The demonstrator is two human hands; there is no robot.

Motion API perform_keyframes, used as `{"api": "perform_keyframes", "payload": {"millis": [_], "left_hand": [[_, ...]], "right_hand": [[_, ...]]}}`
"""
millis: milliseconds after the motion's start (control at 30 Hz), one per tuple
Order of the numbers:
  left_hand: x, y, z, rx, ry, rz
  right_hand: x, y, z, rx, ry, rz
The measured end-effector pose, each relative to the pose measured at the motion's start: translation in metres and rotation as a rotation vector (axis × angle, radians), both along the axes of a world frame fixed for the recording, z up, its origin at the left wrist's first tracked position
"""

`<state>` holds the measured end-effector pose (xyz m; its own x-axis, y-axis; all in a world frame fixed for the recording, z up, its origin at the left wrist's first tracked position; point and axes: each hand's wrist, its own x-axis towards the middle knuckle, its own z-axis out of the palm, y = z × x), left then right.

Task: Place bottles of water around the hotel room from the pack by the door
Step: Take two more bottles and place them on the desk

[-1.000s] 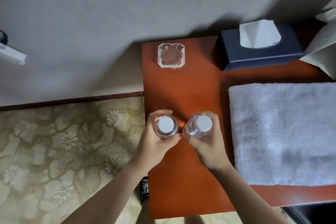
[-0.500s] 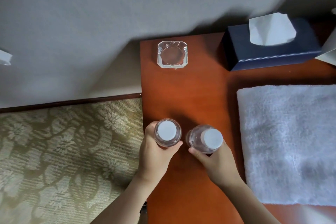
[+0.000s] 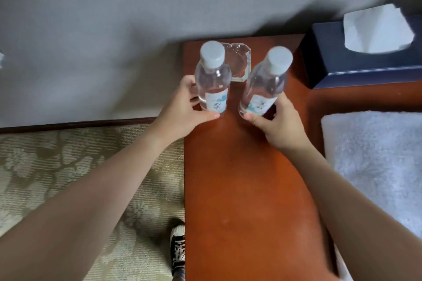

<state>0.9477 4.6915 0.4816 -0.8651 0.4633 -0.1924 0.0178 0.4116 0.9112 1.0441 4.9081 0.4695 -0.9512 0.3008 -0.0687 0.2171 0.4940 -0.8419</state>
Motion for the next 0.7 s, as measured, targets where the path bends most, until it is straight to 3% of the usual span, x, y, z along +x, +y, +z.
{"api": "perform_keyframes", "payload": {"millis": [200, 700], "left_hand": [[0.013, 0.017, -0.008, 0.082, 0.114, 0.2], [0.02, 0.026, -0.016, 0.039, 0.242, 0.21]], "right_hand": [[-0.025, 0.006, -0.003, -0.048, 0.047, 0.01], [-0.026, 0.009, -0.01, -0.048, 0.087, 0.065]]}}
